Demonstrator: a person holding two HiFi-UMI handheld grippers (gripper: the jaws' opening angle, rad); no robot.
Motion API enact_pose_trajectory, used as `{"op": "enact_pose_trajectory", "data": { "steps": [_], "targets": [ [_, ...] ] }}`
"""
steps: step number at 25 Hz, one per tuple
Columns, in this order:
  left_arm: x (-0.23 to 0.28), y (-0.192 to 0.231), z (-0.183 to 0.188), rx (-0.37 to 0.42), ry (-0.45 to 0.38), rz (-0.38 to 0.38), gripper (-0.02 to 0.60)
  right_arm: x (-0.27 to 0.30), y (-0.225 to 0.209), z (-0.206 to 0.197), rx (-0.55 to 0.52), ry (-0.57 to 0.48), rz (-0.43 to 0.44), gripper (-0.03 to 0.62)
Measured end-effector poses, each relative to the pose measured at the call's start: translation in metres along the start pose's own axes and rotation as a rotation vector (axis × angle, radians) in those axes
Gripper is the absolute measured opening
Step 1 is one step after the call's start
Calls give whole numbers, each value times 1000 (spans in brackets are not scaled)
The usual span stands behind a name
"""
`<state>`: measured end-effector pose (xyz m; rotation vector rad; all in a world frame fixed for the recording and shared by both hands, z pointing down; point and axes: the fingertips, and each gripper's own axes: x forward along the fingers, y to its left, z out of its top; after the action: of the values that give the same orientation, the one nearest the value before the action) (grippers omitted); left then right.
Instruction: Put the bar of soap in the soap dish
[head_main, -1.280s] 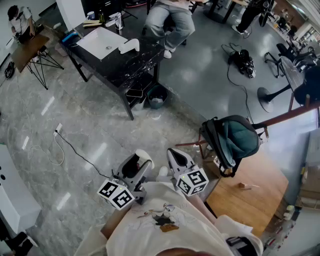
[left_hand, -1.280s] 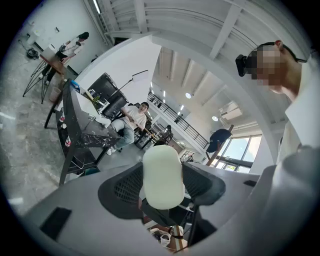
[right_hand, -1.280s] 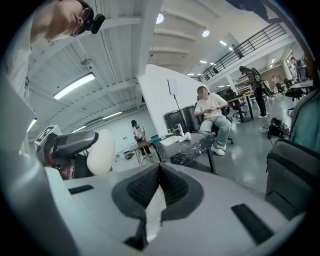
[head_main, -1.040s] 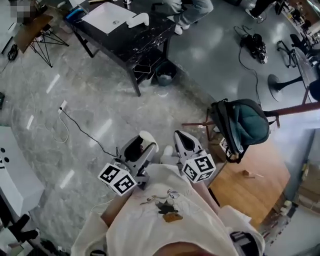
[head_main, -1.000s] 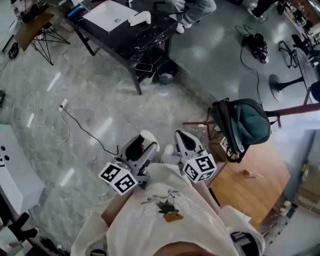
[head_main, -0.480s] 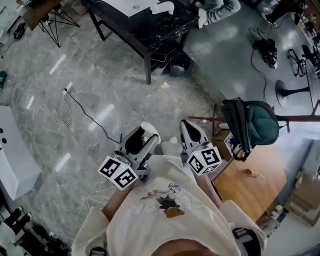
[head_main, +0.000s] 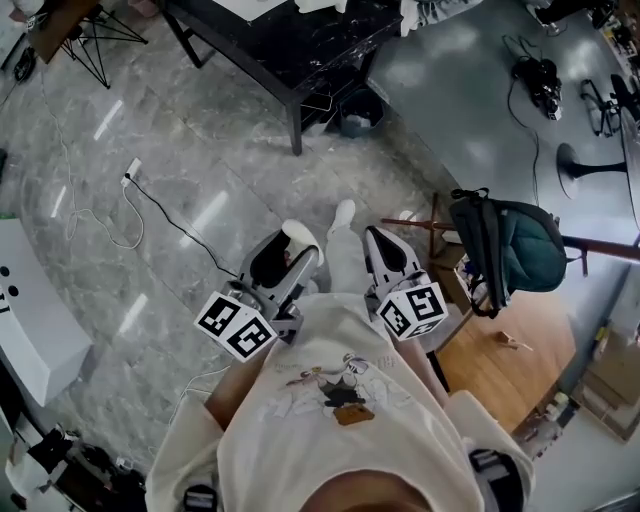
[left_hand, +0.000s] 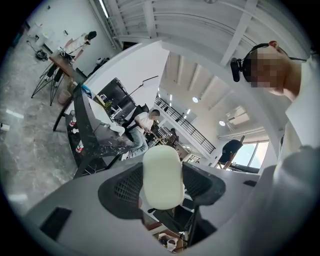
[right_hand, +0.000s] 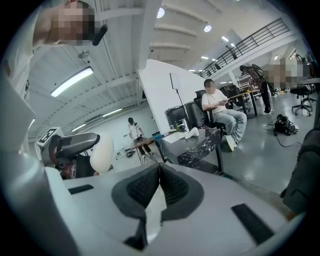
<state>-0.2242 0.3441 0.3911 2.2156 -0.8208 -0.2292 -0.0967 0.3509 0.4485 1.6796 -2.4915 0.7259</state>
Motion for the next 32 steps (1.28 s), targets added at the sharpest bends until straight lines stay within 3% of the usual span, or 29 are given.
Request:
{"op": "enact_pose_trajectory", "data": {
  "steps": [4, 11, 16, 26, 32],
  "targets": [
    [66, 8, 17, 4, 16, 4, 258, 43, -47, 33, 14, -58, 37, 8],
    [199, 7, 58, 76, 77, 11, 258, 103, -142, 110, 19, -122, 71, 8],
    [263, 20, 75, 112, 88, 70, 256, 130, -200, 124, 60, -120, 85, 8],
    [341, 53, 109, 147, 144, 92, 256, 176, -255, 158, 90, -112, 62, 8],
    [380, 100, 146, 147, 155, 67, 256, 229, -270, 175, 62, -74, 37, 8]
  ]
}}
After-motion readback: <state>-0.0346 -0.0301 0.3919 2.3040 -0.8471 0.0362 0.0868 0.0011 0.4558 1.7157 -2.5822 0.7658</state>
